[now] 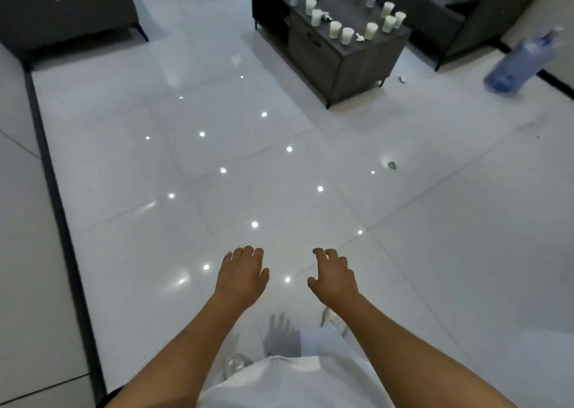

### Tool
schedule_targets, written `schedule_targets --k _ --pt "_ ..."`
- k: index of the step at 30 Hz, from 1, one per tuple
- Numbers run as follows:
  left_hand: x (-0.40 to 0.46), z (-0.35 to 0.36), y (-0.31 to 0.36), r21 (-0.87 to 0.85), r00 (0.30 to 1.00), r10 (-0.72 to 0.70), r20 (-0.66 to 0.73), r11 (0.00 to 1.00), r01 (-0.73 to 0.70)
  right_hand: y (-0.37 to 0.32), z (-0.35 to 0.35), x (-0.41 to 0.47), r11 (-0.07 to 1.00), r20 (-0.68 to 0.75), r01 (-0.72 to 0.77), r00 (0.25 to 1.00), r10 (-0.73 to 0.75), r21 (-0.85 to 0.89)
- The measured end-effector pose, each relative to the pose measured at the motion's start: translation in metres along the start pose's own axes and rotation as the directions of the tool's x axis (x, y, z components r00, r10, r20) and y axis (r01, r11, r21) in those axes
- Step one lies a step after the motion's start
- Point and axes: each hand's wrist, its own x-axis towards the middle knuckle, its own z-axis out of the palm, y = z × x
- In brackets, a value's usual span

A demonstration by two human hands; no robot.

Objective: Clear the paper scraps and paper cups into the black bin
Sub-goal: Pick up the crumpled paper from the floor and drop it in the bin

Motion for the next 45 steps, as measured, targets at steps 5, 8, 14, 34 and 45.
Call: schedule_targets --k 5,8,14,34,45 --pt "0.073 -0.014 0.105 0.024 0.996 0.085 0.014 0.996 -0.085 0.096 -0.052 0.04 0.996 -0.03 -0.067 0.997 0.068 0.056" --pt "0.115 -0.02 0.165 0.016 0.994 0.109 0.023 0.994 -0.109 0.152 -0.084 0.063 0.991 -0.045 -0.098 0.994 0.102 0.089" --pt "0.182 -0.034 0.255 0.021 0.983 0.174 0.066 0.984 -0.175 0.243 -0.135 0.095 0.966 -0.044 -0.191 0.979 0.201 0.173" --pt "0.558 -0.143 0.407 0.104 0.926 0.345 0.152 0.926 -0.362 0.392 -0.336 0.36 0.845 -0.037 -0.362 0.912 0.408 0.395" --pt "0.748 -0.16 0.511 0.081 0.922 0.321 0.217 0.935 -0.344 0.509 -0.424 0.52 0.807 0.036 -0.413 0.897 0.441 0.423"
